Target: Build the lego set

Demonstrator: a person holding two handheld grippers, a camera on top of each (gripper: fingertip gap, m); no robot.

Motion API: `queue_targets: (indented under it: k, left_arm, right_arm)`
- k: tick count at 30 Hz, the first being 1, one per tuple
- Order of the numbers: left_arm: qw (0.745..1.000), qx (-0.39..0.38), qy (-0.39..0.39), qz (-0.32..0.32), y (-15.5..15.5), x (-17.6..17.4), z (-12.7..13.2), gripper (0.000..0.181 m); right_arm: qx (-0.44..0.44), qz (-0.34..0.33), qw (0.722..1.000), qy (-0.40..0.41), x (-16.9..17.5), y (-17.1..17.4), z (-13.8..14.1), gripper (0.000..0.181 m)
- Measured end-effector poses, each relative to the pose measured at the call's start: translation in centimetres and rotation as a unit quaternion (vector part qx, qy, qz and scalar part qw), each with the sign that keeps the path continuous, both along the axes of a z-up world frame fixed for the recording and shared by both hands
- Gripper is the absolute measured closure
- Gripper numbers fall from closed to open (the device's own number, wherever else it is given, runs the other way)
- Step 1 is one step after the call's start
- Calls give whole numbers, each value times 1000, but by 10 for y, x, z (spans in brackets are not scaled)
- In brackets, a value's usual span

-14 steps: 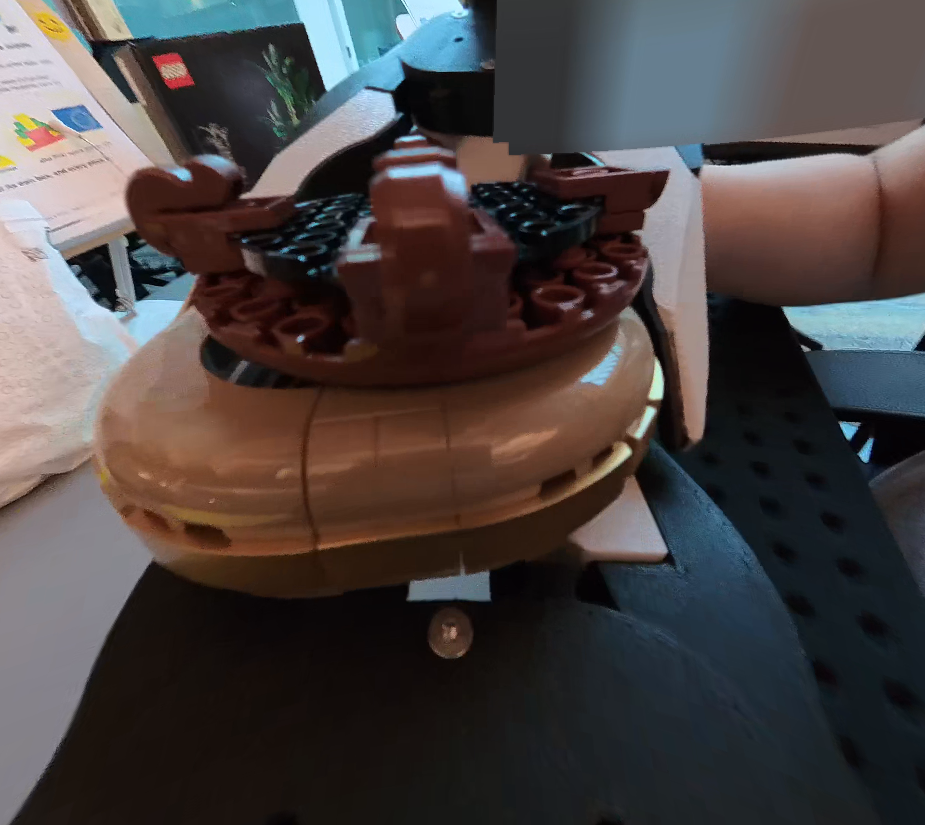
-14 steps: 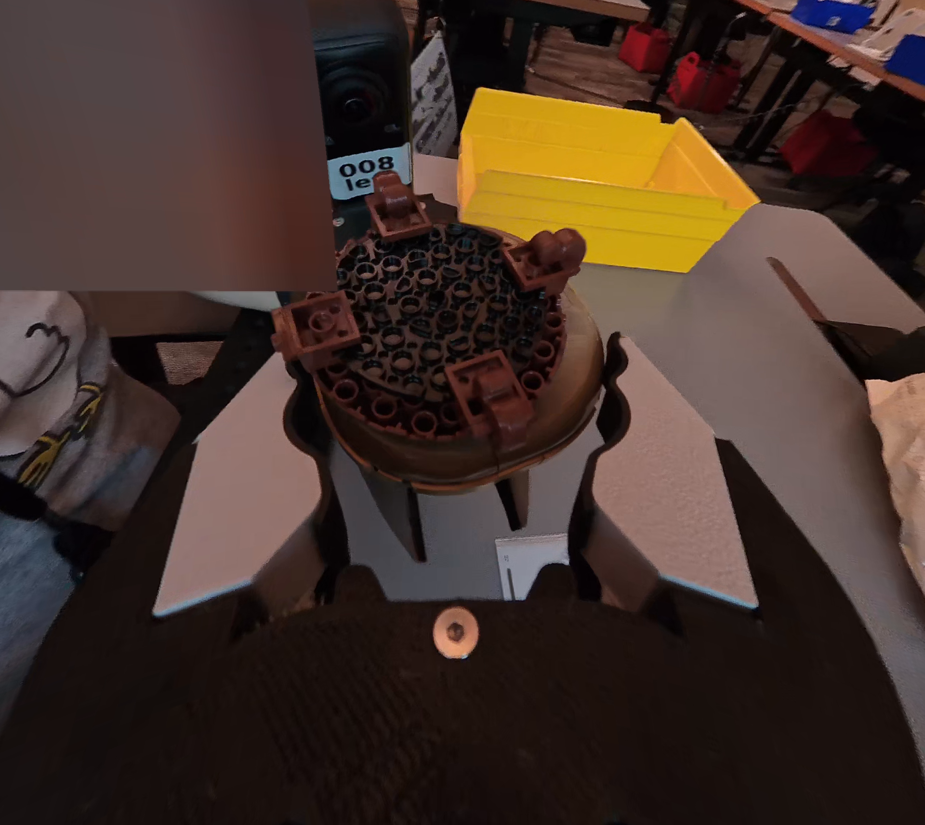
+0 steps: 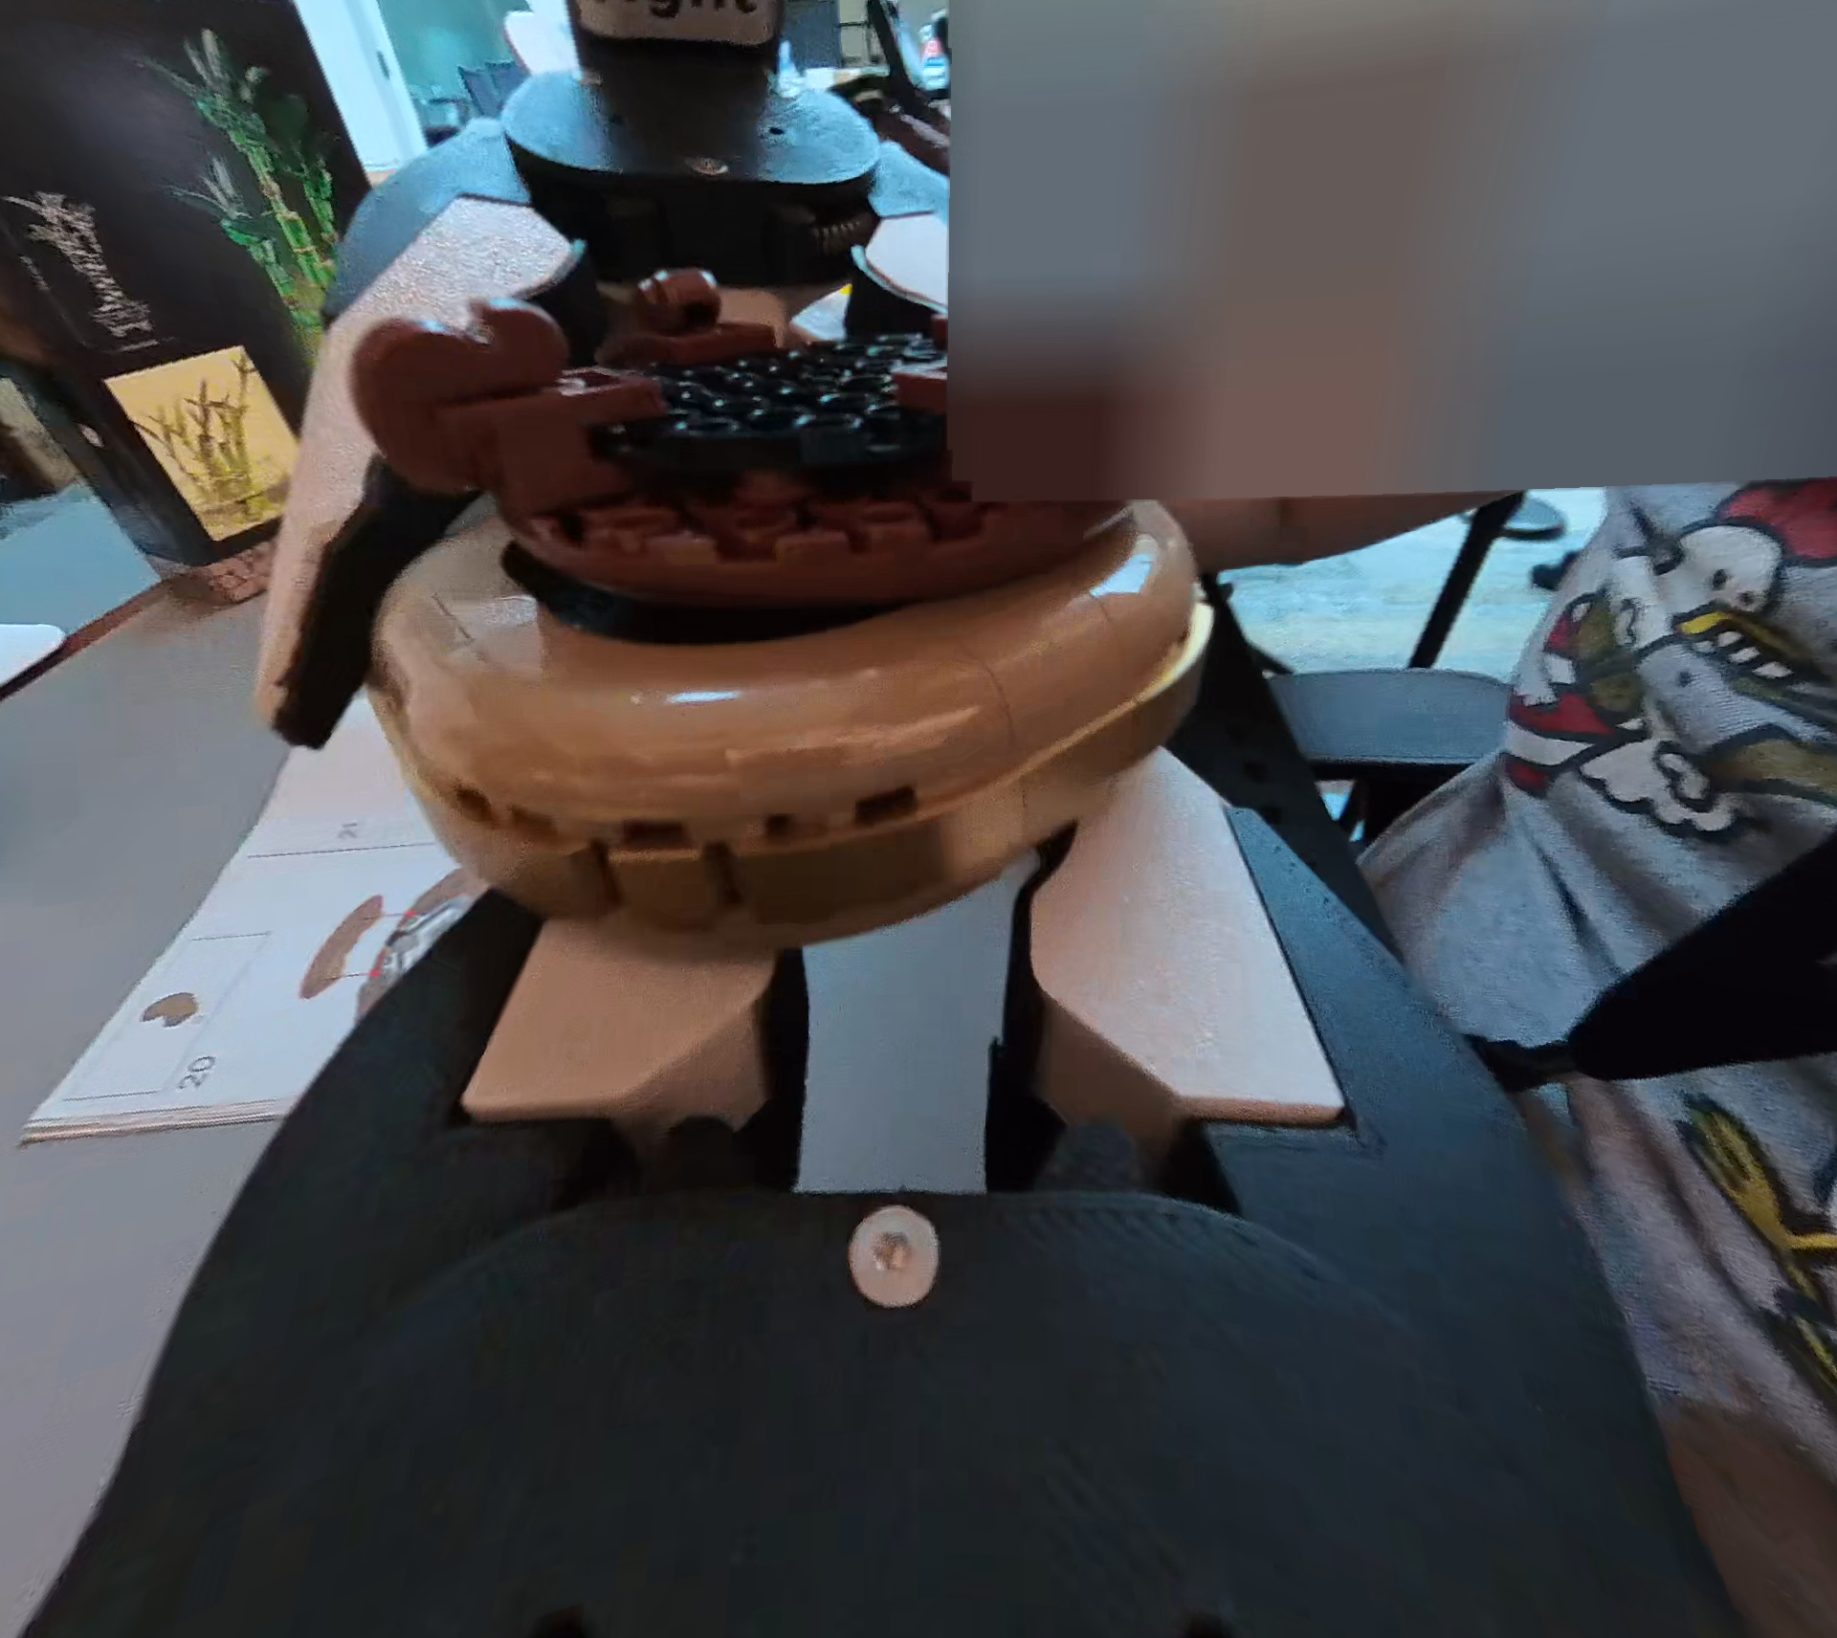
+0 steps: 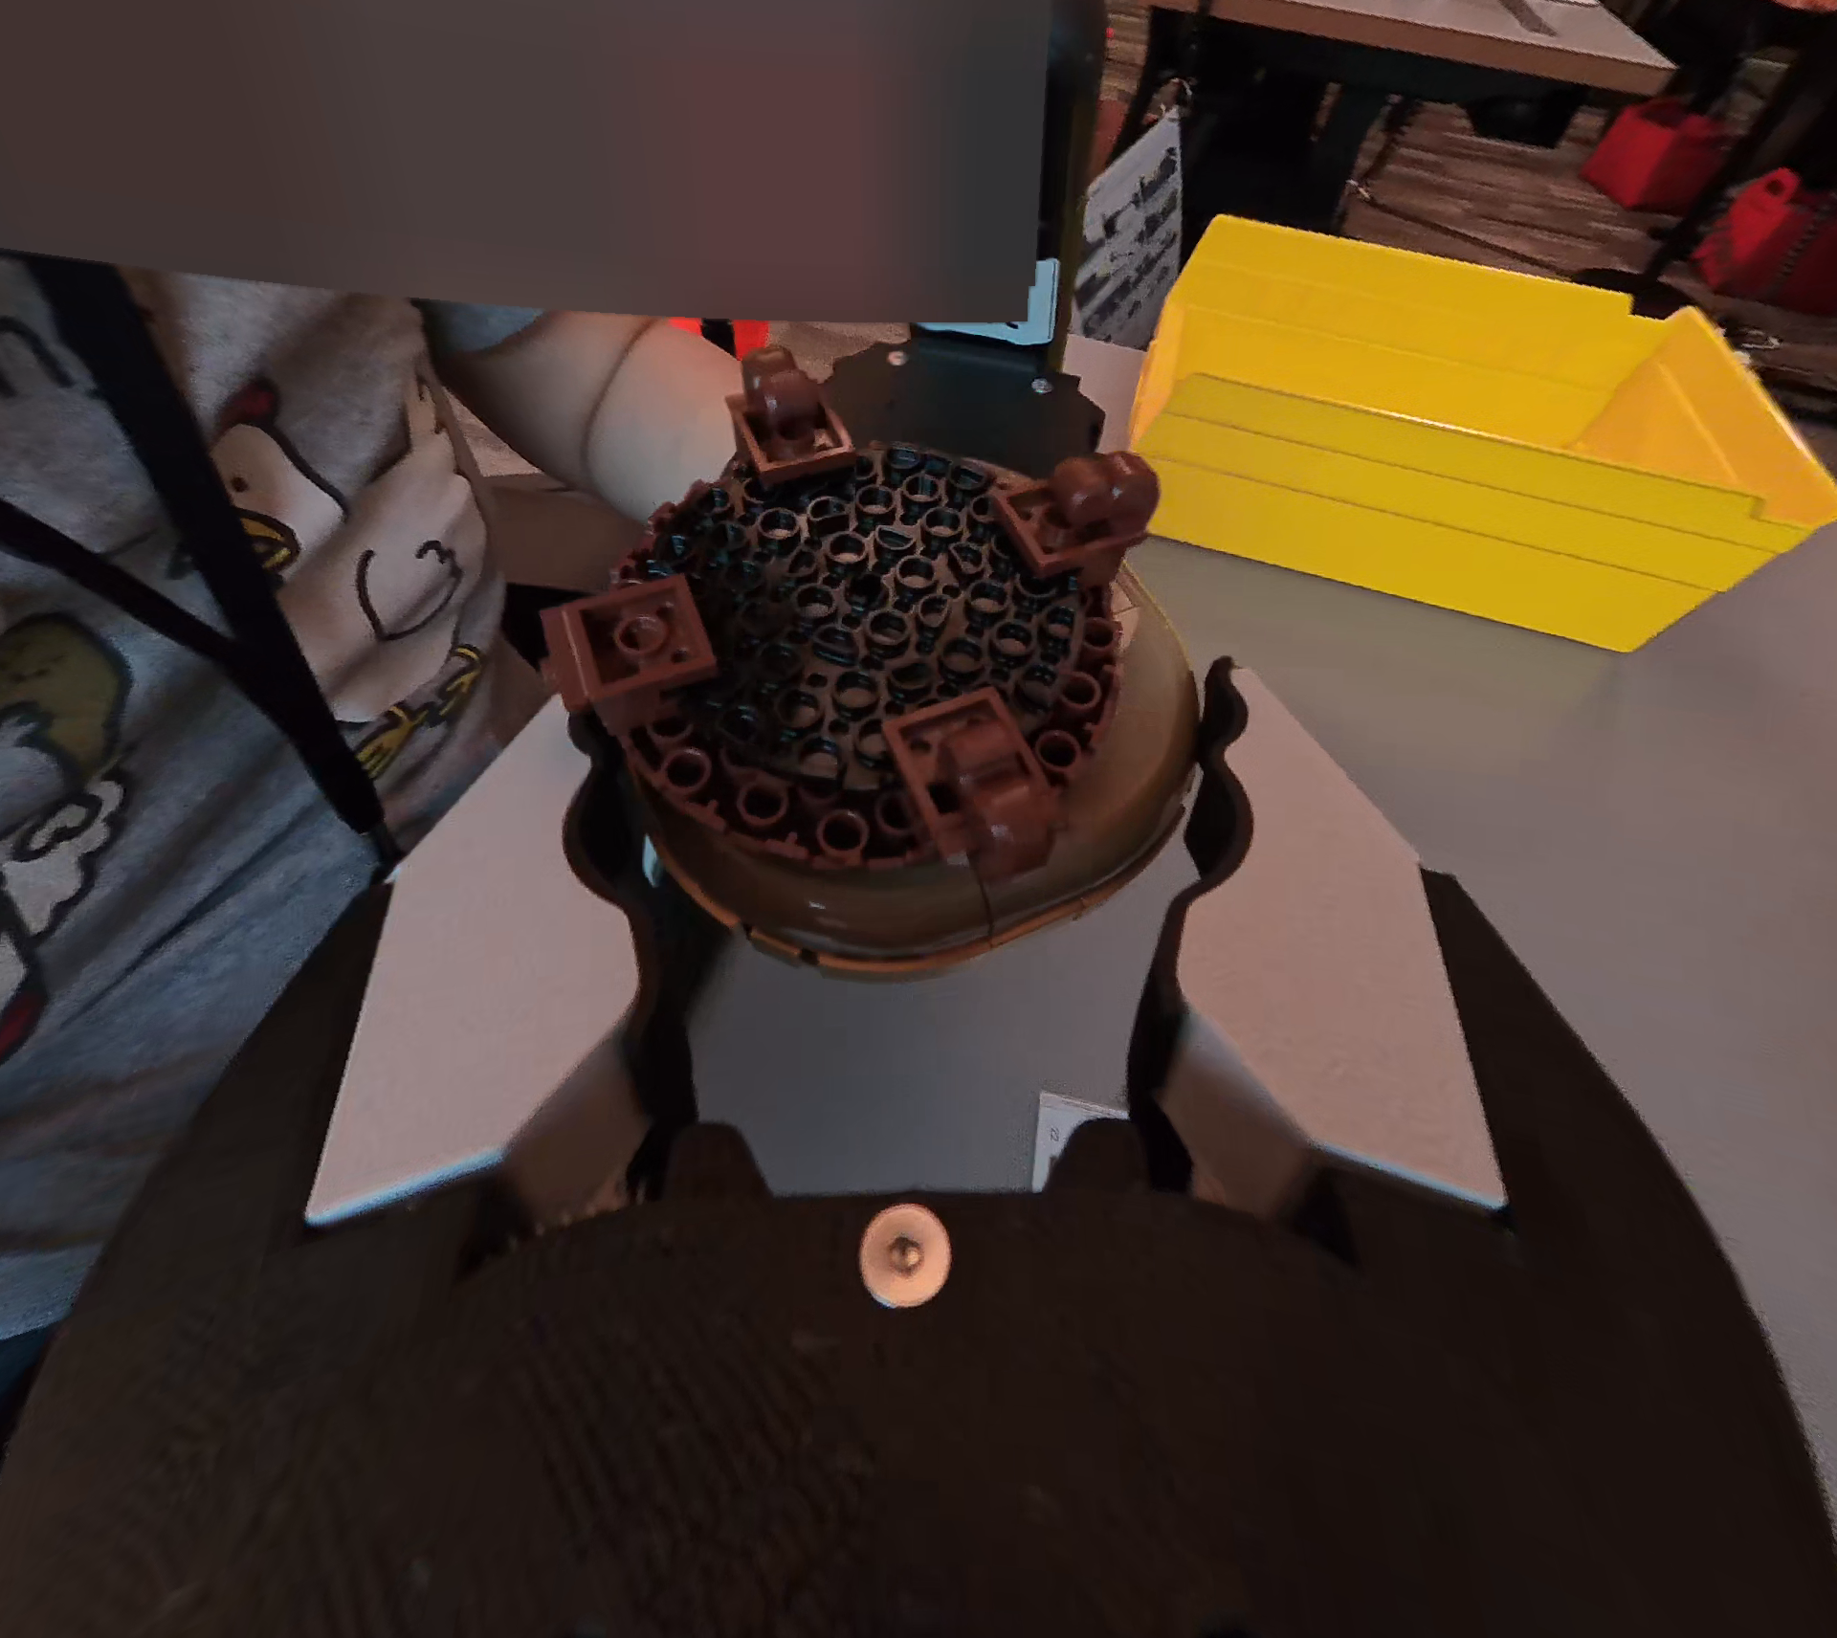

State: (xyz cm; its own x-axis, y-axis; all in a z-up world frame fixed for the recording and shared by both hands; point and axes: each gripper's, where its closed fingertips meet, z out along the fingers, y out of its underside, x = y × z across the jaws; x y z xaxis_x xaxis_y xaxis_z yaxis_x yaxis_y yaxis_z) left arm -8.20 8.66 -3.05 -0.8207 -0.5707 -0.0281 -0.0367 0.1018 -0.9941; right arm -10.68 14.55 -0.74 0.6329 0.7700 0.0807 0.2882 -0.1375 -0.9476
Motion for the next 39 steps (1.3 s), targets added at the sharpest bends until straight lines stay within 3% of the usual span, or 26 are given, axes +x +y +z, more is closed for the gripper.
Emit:
queue_targets:
  k: [1, 11, 17, 21, 25, 29, 34, 39]
  left_arm:
    - [1000, -11, 5, -8, 1, -3, 2, 142]
    - [995, -52, 55, -65, 5, -26, 2, 129]
    - [1000, 4, 18, -3, 19, -13, 4, 133]
    - [999, 2, 11, 49, 34, 2, 31, 137]
    - [997, -23, -19, 73, 44, 3, 73, 142]
    - [995, -31, -38, 87, 45, -1, 100, 145]
    - [995, -30, -40, 86, 38, -8, 107, 143]
    - [995, -32, -32, 87, 33, -13, 114, 143]
  right_arm:
    - [-2, 5, 1000, 3, 1, 0, 0, 67]
    - [-27, 46, 998, 28, -5, 4, -3, 67]
    - [-39, 71, 991, 108, -5, 10, 10, 66]
    - [-51, 78, 990, 109, -2, 19, 38, 66]
    - [-61, 95, 987, 118, -3, 23, 77, 66]
    - [-60, 110, 984, 129, -10, 21, 103, 67]
    - [-63, 111, 984, 124, -16, 16, 111, 67]
    - [-81, 126, 974, 168, -19, 11, 120, 67]
